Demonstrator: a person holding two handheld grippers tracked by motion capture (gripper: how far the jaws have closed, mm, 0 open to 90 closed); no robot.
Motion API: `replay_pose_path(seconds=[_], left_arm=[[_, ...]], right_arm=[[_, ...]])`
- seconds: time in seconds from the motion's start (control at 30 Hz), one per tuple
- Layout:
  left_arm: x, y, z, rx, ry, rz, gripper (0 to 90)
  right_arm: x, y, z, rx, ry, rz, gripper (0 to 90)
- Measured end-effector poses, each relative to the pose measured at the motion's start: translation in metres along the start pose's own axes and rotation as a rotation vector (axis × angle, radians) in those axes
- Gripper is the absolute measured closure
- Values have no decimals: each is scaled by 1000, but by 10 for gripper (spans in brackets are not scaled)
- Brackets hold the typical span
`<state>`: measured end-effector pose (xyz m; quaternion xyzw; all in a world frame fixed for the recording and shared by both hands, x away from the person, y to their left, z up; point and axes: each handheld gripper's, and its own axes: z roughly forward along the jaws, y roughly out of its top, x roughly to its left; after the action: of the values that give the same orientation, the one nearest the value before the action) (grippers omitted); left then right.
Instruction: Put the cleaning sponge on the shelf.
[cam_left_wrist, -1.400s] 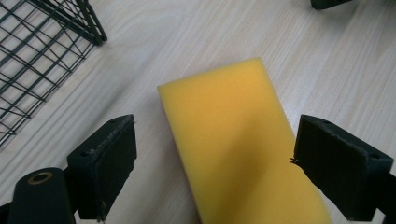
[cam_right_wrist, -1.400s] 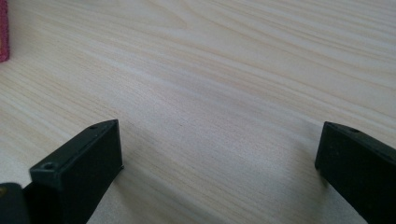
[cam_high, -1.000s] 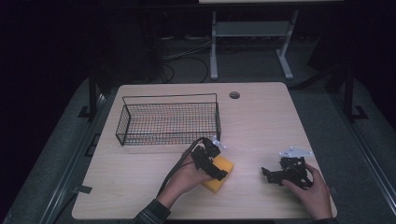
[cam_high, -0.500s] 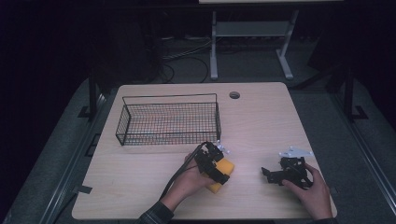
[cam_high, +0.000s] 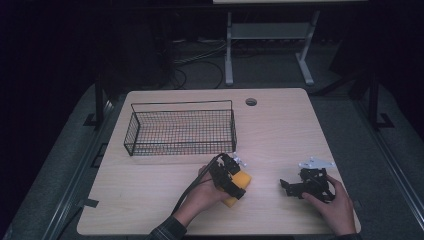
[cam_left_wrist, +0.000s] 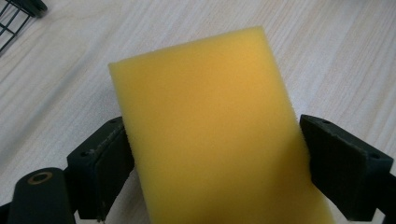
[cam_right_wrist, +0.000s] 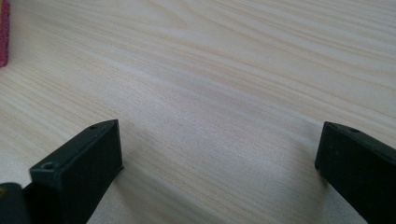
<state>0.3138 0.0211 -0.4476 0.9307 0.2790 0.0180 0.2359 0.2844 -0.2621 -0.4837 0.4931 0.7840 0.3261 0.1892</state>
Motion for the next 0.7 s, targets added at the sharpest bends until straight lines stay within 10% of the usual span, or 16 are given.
replay_pose_path(seconds=[0.7], left_arm=[[-1, -1, 0, 9, -1, 17, 184]], right_arm=[[0, 0, 0, 0, 0, -1, 0]])
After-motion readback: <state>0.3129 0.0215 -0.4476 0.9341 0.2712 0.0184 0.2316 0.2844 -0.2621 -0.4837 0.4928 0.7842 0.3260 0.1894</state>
